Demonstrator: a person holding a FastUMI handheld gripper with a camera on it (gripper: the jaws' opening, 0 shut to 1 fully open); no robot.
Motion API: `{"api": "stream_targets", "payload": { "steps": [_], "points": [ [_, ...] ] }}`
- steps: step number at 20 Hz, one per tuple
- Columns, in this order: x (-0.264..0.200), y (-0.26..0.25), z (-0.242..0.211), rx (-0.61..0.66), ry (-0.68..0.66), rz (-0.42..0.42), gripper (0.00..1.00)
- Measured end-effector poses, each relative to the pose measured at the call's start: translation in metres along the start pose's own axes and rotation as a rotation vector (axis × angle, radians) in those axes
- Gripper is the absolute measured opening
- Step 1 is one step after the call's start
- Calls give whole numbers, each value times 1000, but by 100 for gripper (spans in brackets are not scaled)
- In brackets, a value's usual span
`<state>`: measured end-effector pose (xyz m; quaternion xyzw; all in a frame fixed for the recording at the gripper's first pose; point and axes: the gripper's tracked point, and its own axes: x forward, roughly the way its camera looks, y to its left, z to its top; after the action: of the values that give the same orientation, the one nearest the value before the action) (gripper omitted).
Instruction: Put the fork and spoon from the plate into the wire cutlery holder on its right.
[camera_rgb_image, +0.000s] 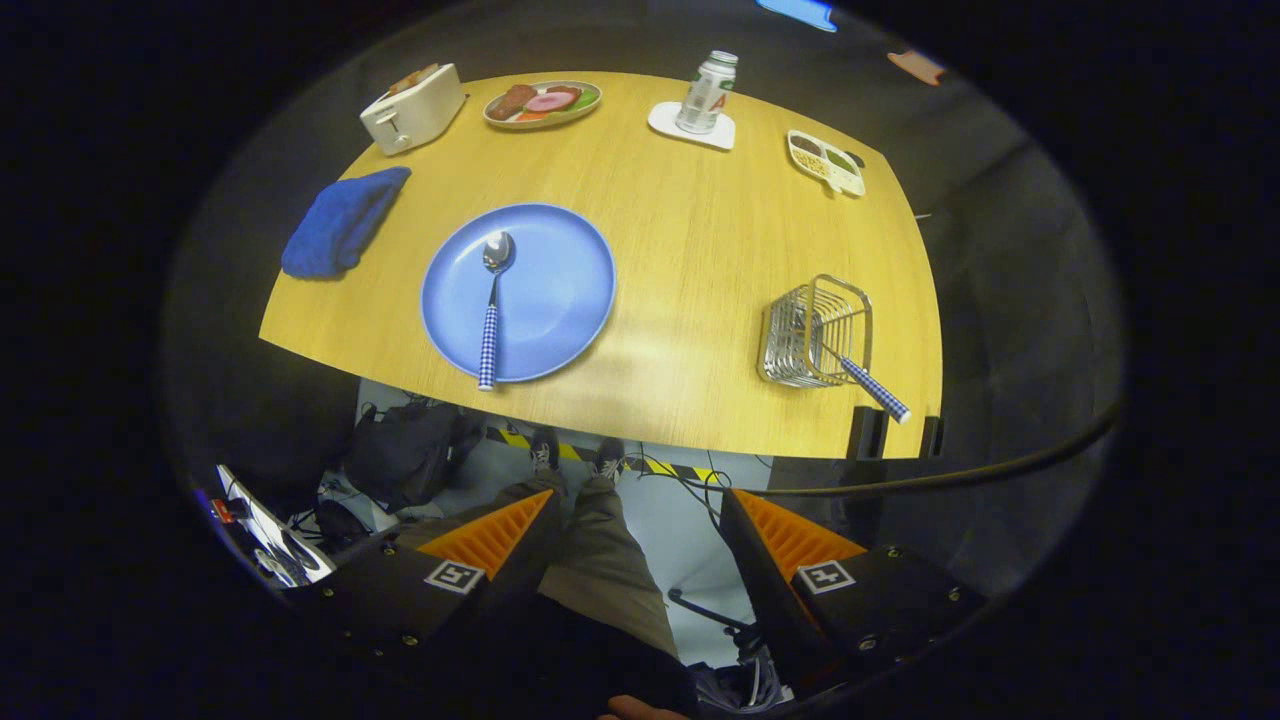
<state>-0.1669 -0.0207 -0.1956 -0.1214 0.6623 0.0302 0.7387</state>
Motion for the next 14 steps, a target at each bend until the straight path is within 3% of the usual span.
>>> {"api": "stream_targets", "payload": {
  "steps": [7,14],
  "points": [
    [18,49,31,-46,-79,52,98],
    [33,77,58,-3,-176,72,98]
  ]
}}
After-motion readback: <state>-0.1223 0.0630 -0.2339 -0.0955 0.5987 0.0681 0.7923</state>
